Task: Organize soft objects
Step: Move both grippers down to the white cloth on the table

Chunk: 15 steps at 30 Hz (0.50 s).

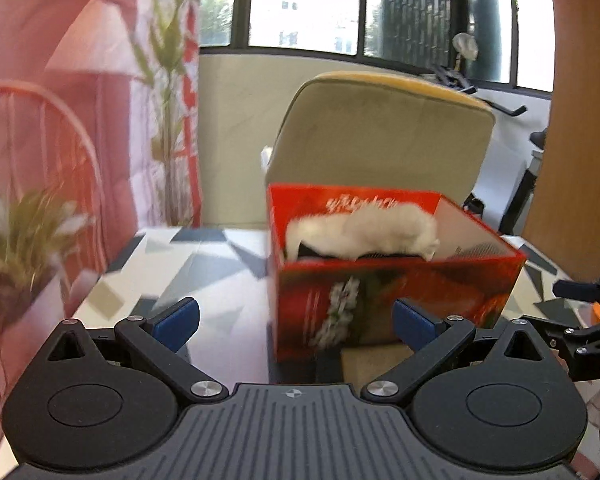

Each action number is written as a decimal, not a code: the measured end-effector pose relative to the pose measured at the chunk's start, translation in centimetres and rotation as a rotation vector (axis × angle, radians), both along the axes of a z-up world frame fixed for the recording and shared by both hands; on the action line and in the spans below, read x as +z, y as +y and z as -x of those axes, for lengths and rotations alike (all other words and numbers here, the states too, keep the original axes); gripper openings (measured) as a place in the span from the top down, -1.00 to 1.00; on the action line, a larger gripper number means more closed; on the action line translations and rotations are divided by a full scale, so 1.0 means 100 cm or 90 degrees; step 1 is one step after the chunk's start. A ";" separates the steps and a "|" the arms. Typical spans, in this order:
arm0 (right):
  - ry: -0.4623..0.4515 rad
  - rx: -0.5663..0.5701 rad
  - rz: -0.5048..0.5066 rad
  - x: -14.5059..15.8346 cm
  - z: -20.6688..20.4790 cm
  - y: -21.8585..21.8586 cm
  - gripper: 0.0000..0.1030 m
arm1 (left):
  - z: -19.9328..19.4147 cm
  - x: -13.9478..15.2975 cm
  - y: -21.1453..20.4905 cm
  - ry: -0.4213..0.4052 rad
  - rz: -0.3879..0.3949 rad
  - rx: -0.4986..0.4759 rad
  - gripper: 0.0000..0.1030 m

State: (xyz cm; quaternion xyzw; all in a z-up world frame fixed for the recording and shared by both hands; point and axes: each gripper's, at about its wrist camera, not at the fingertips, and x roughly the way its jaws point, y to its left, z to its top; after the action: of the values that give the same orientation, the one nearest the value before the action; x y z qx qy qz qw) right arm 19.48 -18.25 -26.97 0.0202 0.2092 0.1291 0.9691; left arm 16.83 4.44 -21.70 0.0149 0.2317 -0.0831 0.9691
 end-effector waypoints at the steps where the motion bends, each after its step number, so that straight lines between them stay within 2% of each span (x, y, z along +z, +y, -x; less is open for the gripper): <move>1: 0.005 -0.006 -0.006 -0.007 0.002 0.000 -0.99 | 0.003 -0.005 0.002 0.003 0.000 0.007 -1.00; 5: 0.018 -0.033 -0.030 -0.035 0.013 -0.001 -0.96 | 0.011 -0.029 0.008 0.023 0.002 0.036 -1.00; 10: 0.061 -0.036 -0.036 -0.069 0.019 -0.003 -0.69 | 0.012 -0.058 0.014 0.069 0.005 0.066 -1.00; 12: 0.069 -0.033 -0.033 -0.077 0.020 -0.003 -0.52 | 0.010 -0.064 0.018 0.085 0.011 0.077 -1.00; 15: 0.080 -0.036 -0.042 -0.083 0.017 -0.005 -0.47 | 0.007 -0.069 0.023 0.101 0.024 0.092 -1.00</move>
State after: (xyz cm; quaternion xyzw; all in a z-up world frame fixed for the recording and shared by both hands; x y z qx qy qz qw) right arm 17.80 -18.78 -35.29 0.0662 0.2648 0.1068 0.9561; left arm 16.13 6.76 -28.65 -0.0266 0.3066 -0.0186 0.9513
